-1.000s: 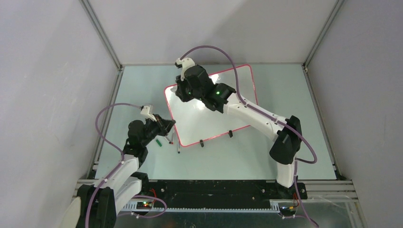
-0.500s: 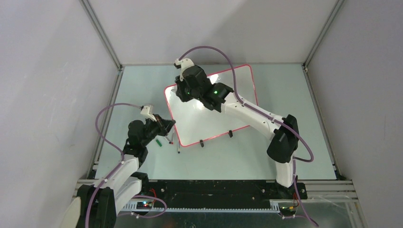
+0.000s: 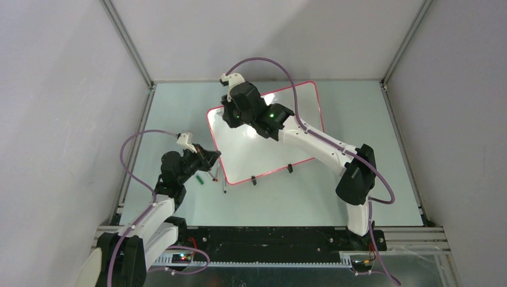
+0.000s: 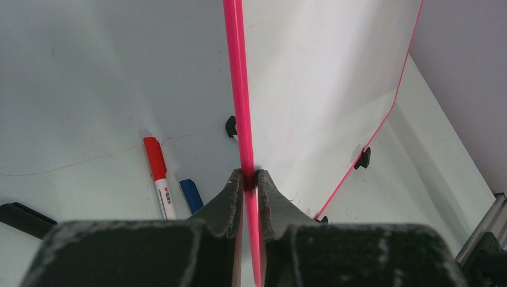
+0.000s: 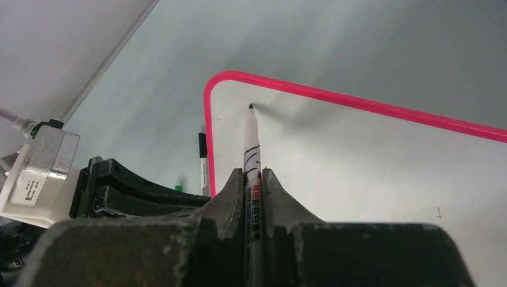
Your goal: Write a sentence on the whiteboard
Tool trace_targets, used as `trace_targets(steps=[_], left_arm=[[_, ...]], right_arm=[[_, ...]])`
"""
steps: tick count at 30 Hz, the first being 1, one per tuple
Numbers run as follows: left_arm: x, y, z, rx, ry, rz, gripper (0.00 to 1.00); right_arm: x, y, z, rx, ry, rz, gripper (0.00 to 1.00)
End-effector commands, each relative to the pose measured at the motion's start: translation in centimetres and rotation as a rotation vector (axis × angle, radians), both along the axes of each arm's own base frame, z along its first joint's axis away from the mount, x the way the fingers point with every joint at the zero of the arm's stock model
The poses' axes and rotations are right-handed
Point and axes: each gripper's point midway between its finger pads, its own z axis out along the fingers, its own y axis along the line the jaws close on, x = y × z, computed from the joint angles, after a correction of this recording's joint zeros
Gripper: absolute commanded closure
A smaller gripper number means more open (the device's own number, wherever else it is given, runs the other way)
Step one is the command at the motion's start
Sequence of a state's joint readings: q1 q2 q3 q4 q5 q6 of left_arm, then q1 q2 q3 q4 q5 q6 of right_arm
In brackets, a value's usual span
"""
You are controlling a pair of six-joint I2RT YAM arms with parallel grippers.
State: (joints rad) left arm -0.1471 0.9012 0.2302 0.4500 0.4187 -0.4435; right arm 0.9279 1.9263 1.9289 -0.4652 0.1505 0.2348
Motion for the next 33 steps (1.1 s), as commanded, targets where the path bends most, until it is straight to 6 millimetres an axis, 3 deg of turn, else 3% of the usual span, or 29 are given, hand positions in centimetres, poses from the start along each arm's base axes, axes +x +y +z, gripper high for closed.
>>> trace_targets(steps=[1, 20, 33], left_arm=[[0.4, -0.2, 1.5, 0.014, -0.053, -0.023, 1.0], [0.3, -0.3, 1.6, 0.012, -0.057, -0.027, 1.0], [0.3, -0.3, 1.7, 0.011, -0.061, -0.032, 1.0]], right_arm=[[0.4, -0.4, 1.0, 0.009, -0.014, -0.026, 1.0], [-0.2, -2.8, -0.5, -0.018, 0.016, -0.056, 1.0], [0.6, -2.5, 0.7, 0.012, 0.009, -0.052, 1.0]])
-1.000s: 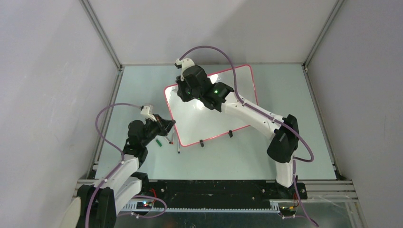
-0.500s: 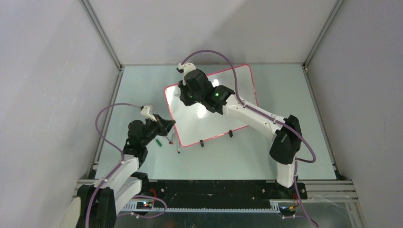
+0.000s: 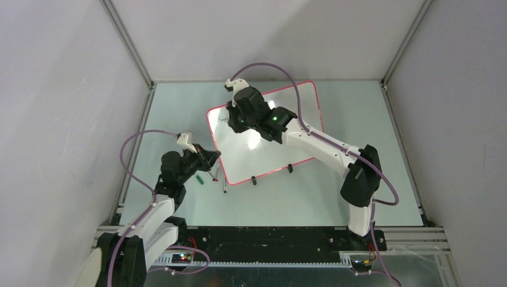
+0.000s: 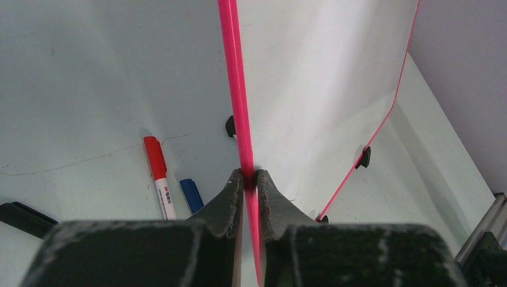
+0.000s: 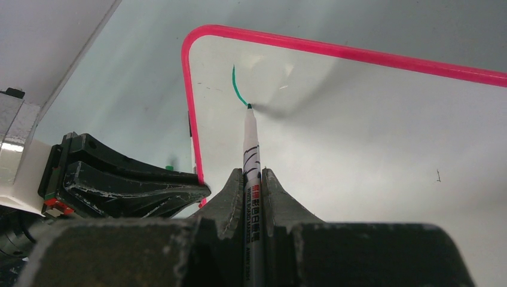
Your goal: Write a sentence on the whiteboard
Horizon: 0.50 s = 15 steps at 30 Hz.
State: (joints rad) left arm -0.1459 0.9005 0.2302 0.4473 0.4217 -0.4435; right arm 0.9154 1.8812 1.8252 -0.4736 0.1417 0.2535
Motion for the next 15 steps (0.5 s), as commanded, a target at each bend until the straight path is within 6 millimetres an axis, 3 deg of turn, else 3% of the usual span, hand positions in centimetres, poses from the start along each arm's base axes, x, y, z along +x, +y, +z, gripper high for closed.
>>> trace_targets(steps=[1, 15], left_arm=[[0.3, -0.3, 1.8, 0.012, -0.063, -0.031, 1.0], [0.3, -0.4, 1.5, 0.015, -0.06, -0.032, 1.0]], right_arm=[[1.4, -0.7, 3.1, 0.05, -0.046, -0.04, 1.0], [2.7, -0.3, 4.3, 0.063, -0.062, -0.047, 1.0]])
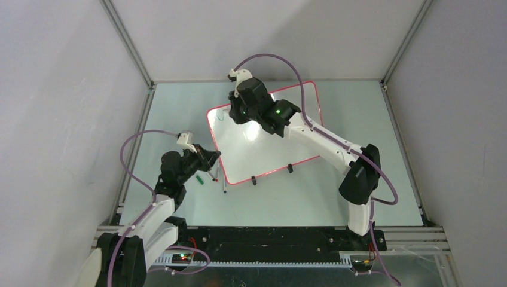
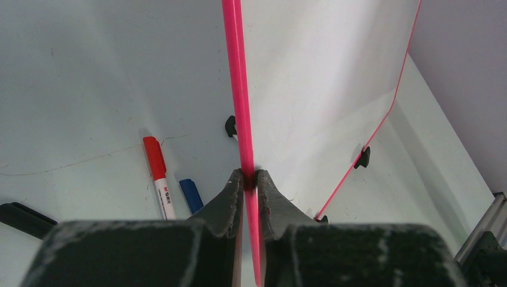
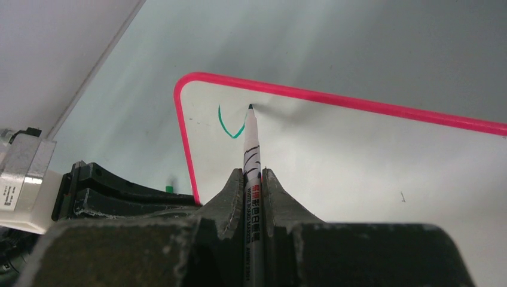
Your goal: Write a sentence on the whiteboard
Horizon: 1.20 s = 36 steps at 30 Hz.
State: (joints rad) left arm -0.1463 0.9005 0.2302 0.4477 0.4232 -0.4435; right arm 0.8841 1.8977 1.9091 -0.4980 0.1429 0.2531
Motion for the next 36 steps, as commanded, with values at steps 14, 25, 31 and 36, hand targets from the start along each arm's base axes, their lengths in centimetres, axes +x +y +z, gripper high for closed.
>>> trace_targets(steps=[14, 25, 31, 36], left_arm=[[0.4, -0.3, 1.5, 0.014, -0.058, -0.031, 1.0], [0.4, -0.4, 1.6, 0.015, -0.06, -0.033, 1.0], [0.4, -0.3, 1.5, 0.016, -0.06, -0.032, 1.0], [0.4, -0.3, 1.5, 0.015, -0.058, -0.032, 1.0]], right_arm=[[-0.1, 0.0, 0.8, 0.012, -0.004, 0.004, 1.0], [-1.0, -0.1, -0.5, -0.008, 0.024, 0.019, 1.0], [-1.5, -0.1, -0.8, -0.012, 0.03, 0.03, 1.0], [-1.7, -0.1, -1.0, -0.016, 0.031, 0.032, 1.0]])
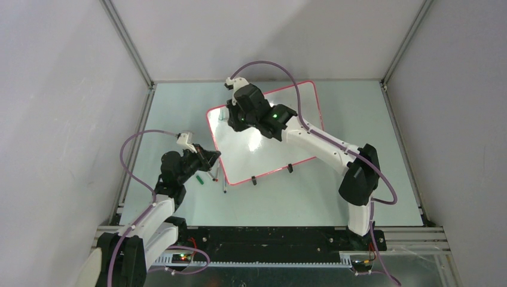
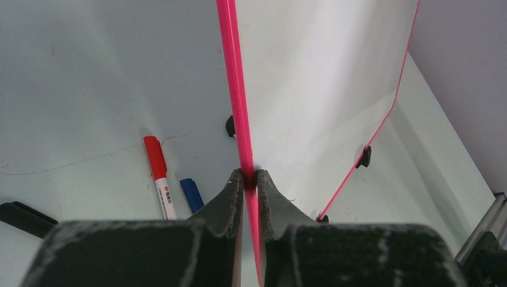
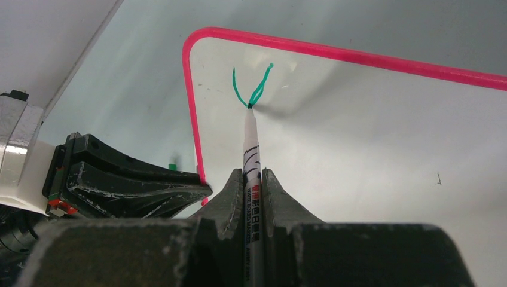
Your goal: Write a sentence on the whiteboard
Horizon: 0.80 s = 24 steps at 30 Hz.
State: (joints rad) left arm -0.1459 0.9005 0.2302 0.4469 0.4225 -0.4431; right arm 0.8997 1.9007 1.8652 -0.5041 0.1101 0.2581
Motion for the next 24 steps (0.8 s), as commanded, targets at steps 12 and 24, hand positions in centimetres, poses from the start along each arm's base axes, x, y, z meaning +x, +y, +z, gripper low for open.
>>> trace_targets(steps=[12, 24], left_arm=[[0.4, -0.4, 1.6, 0.016, -0.062, -0.033, 1.0], [0.4, -0.3, 1.6, 0.016, -0.06, -0.031, 1.0]], right_arm=[[-0.6, -1.2, 1.0, 0.001, -0.011, -0.012, 1.0], [-1.9, -2.0, 0.0, -0.015, 0.009, -0.002, 1.0]])
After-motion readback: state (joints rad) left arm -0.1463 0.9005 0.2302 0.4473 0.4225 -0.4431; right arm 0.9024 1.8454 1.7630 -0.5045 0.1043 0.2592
